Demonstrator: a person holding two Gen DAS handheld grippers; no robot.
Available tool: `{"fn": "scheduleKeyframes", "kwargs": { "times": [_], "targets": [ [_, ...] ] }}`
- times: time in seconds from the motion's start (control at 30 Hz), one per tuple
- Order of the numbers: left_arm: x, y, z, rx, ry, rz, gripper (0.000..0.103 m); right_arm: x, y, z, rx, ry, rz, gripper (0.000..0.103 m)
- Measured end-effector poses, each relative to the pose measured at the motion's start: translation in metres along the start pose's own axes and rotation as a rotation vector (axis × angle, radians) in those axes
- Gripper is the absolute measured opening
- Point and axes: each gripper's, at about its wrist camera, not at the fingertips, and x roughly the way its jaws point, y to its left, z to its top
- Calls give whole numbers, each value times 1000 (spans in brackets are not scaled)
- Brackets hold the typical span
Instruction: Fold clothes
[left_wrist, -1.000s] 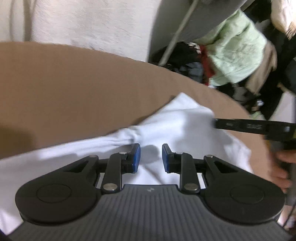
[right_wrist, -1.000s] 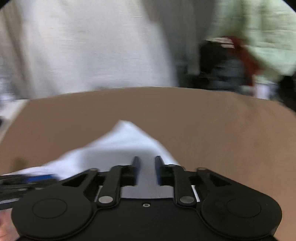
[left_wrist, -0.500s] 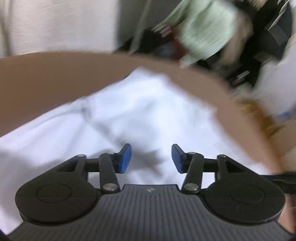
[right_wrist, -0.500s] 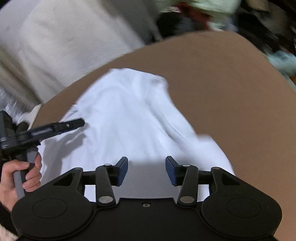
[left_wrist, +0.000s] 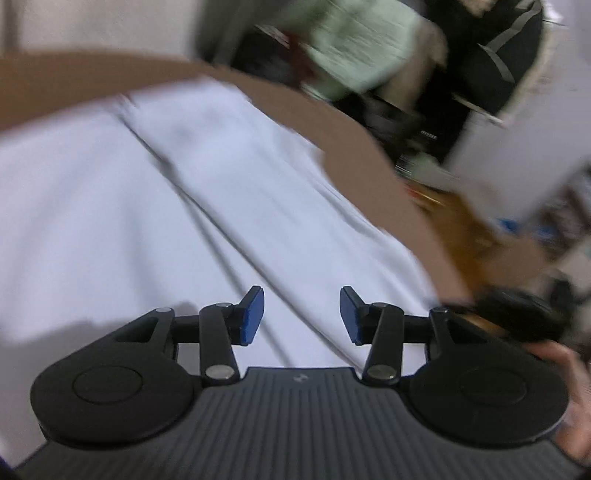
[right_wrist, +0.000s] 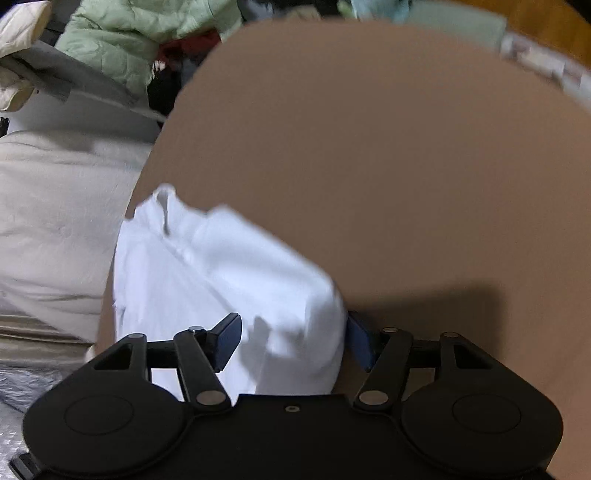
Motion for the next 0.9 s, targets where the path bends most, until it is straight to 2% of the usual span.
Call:
{"fn": "scheduleKeyframes", "kwargs": {
  "times": [0.03,0.07,0.1,0.13,0.17,0.2,0.23,0.27,0.33,0.43,0.5,0.57,0.63,0.67,0.7,0.73,0.8,0.9],
  "targets": [
    [5,-3,-12,-7,29,-26,48,5,3,-5,-18,8,-8,67],
    [10,-5,-23,-9,57,-40,48,8,10,-8,-65,0,-37,47],
    [15,-8,-34,-1,87,-44,48,11,17,-11,-120,-11,-70,18],
    [21,-11,-45,12,119,-45,46,11,27,-12,-185,-33,-103,11],
    [27,-14,-55,24,150,-45,39,5,35,-16,-237,-71,-102,10],
    [30,-15,-66,18,180,-72,18,-7,42,-20,-282,-118,-71,10],
    [32,-14,-78,2,208,-111,14,-18,46,-24,-310,-162,-55,9],
    [33,-14,-89,-14,237,-149,15,-23,47,-28,-322,-187,-75,9],
    [33,-15,-107,1,251,-128,14,-27,49,-34,-335,-219,-125,9],
    [31,-3,-122,-66,241,-131,14,4,43,-28,-267,-158,-271,14],
    [19,2,-125,-88,223,-141,19,1,54,-37,-243,-220,-338,26],
    [3,0,-129,-47,203,-102,26,-11,71,-57,-291,-330,-408,52],
    [-23,-3,-135,0,165,-47,45,-25,91,-82,-372,-445,-454,57],
    [-36,-3,-139,10,147,-18,58,-26,97,-92,-402,-450,-417,59],
    [-48,0,-141,3,132,11,60,-27,104,-101,-431,-455,-381,59],
    [-61,5,-144,-12,118,39,60,-26,110,-110,-462,-441,-337,59],
    [-81,22,-142,-62,89,105,60,-13,122,-125,-525,-337,-225,59],
    [-107,44,-141,-133,62,282,61,9,143,-148,-629,-216,-146,59]
  ]
}}
